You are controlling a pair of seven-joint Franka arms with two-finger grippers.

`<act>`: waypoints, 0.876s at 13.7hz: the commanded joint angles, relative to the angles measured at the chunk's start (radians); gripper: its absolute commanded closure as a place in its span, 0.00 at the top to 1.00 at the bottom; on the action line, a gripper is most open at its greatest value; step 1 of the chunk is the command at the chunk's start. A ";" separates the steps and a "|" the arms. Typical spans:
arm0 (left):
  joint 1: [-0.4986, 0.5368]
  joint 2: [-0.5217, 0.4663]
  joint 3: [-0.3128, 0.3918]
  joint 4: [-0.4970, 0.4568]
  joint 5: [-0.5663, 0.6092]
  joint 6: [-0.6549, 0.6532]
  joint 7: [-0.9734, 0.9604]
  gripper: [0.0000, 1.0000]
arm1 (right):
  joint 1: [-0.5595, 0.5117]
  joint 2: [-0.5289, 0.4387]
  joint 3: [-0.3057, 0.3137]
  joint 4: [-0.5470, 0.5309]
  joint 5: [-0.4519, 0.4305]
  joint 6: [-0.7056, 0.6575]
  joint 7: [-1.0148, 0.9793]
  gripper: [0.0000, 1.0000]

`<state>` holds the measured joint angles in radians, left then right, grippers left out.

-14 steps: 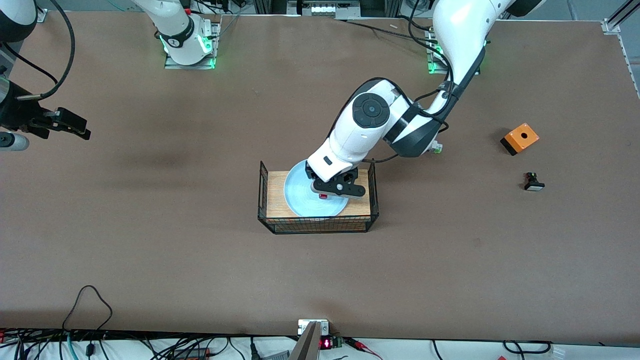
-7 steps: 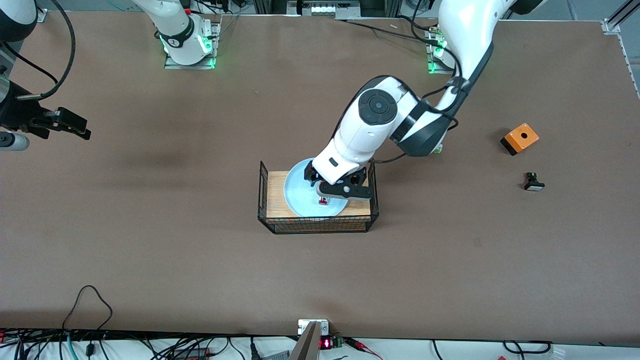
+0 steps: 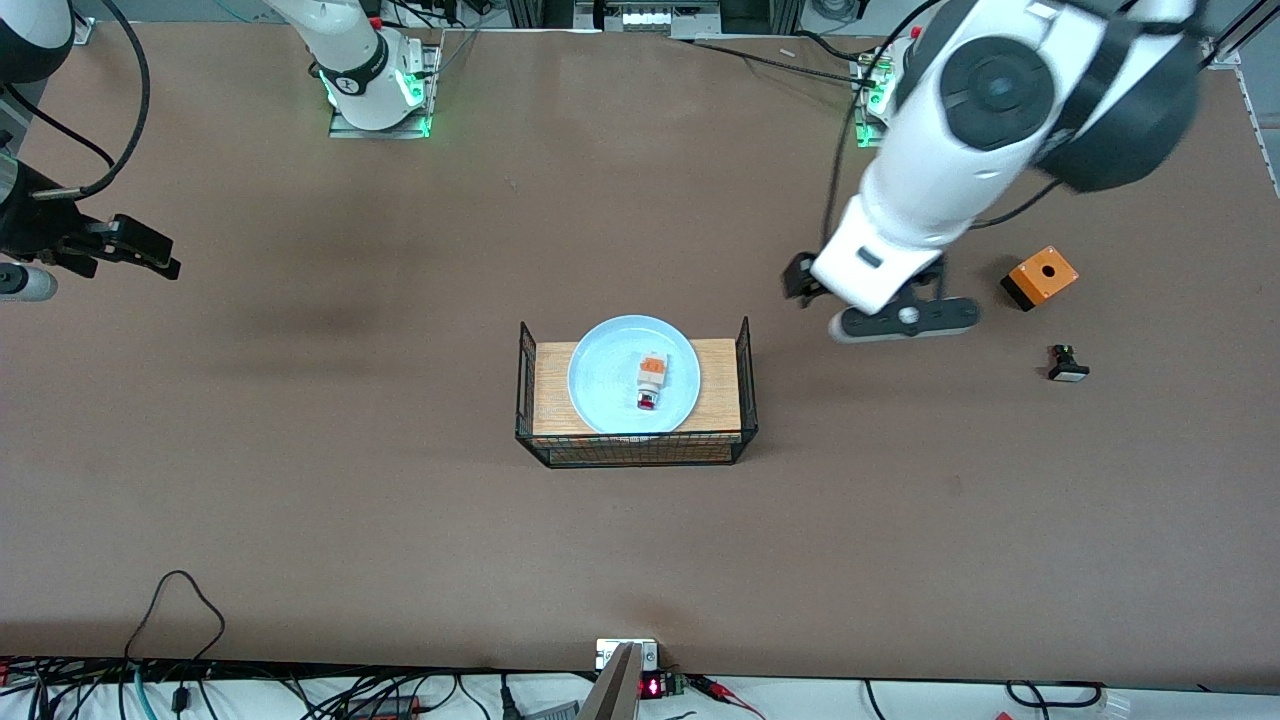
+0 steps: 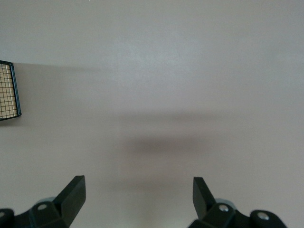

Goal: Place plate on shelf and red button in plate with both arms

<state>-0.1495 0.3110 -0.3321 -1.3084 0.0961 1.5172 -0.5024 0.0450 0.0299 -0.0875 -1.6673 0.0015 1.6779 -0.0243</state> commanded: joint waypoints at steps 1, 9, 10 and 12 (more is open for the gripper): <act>0.094 -0.094 0.057 -0.066 0.010 -0.035 0.335 1.00 | -0.002 0.001 0.003 0.015 -0.015 -0.015 0.000 1.00; 0.103 -0.343 0.311 -0.417 -0.064 0.167 0.544 1.00 | -0.002 0.001 0.003 0.015 -0.017 -0.015 0.000 1.00; 0.105 -0.345 0.323 -0.413 -0.064 0.155 0.542 1.00 | -0.002 0.001 0.003 0.015 -0.017 -0.015 0.000 1.00; 0.107 -0.346 0.332 -0.407 -0.065 0.124 0.544 1.00 | 0.000 0.001 0.003 0.015 -0.017 -0.014 0.000 1.00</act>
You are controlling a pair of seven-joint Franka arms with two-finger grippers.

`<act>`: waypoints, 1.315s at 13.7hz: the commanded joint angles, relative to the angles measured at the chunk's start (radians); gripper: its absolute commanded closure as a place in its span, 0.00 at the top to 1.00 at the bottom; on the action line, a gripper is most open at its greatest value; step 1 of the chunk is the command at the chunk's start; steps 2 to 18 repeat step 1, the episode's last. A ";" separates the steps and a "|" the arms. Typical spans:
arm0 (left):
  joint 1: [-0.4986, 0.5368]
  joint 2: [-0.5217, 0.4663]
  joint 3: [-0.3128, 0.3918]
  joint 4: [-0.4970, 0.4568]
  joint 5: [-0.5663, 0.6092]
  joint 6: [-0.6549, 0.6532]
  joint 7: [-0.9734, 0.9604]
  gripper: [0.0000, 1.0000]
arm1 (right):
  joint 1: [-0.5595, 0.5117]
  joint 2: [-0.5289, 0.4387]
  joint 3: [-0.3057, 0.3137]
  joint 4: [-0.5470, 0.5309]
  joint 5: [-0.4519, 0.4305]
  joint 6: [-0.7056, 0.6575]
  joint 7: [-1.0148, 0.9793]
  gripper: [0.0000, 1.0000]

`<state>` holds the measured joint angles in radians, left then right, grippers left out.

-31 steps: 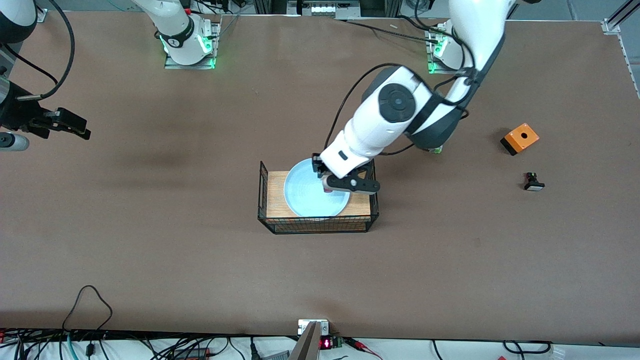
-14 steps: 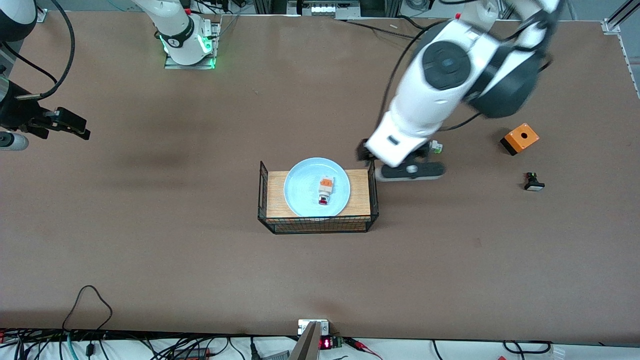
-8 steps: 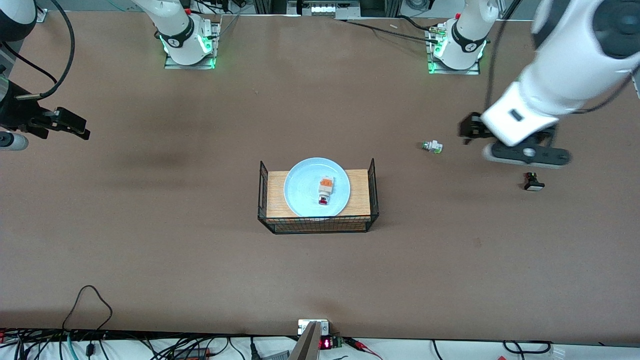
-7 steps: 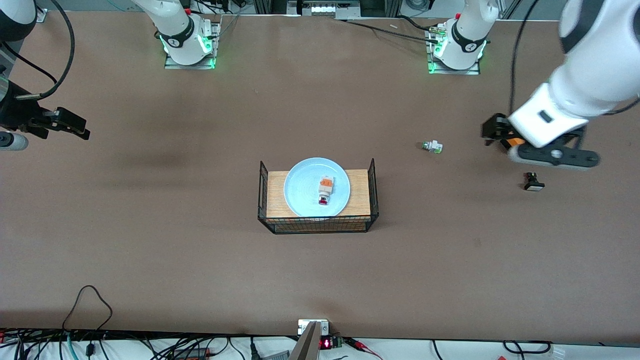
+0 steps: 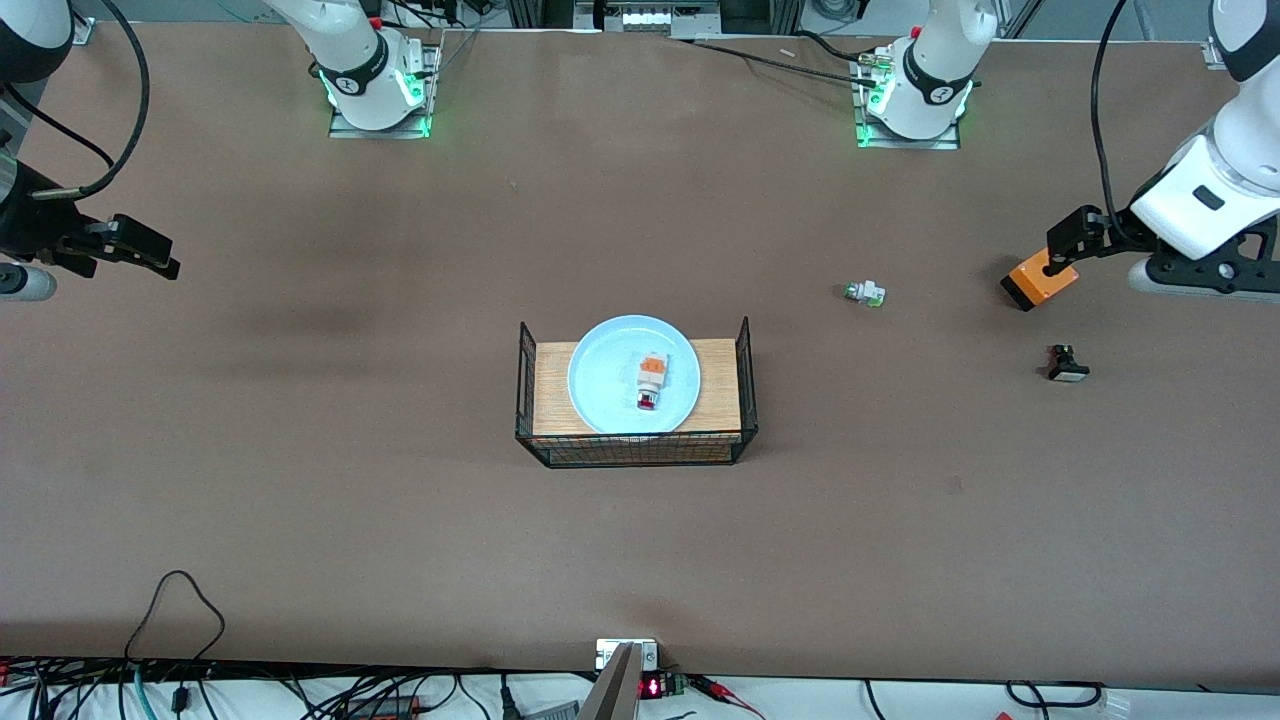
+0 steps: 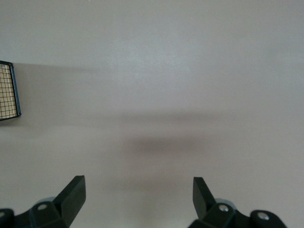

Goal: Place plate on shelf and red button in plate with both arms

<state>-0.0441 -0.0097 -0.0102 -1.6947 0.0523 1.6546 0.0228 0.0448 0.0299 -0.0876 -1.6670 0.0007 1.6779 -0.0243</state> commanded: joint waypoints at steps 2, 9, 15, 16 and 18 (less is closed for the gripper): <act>0.001 -0.024 0.016 -0.020 -0.023 -0.015 0.019 1.00 | 0.000 0.001 0.003 0.015 -0.016 -0.014 0.000 1.00; 0.001 -0.024 0.016 -0.020 -0.023 -0.015 0.019 1.00 | 0.000 0.001 0.003 0.015 -0.016 -0.014 0.000 1.00; 0.001 -0.024 0.016 -0.020 -0.023 -0.015 0.019 1.00 | 0.000 0.001 0.003 0.015 -0.016 -0.014 0.000 1.00; 0.001 -0.024 0.016 -0.020 -0.023 -0.015 0.019 1.00 | 0.000 0.001 0.003 0.015 -0.016 -0.014 0.000 1.00; 0.001 -0.024 0.016 -0.020 -0.023 -0.015 0.019 1.00 | 0.000 0.001 0.003 0.015 -0.016 -0.014 0.000 1.00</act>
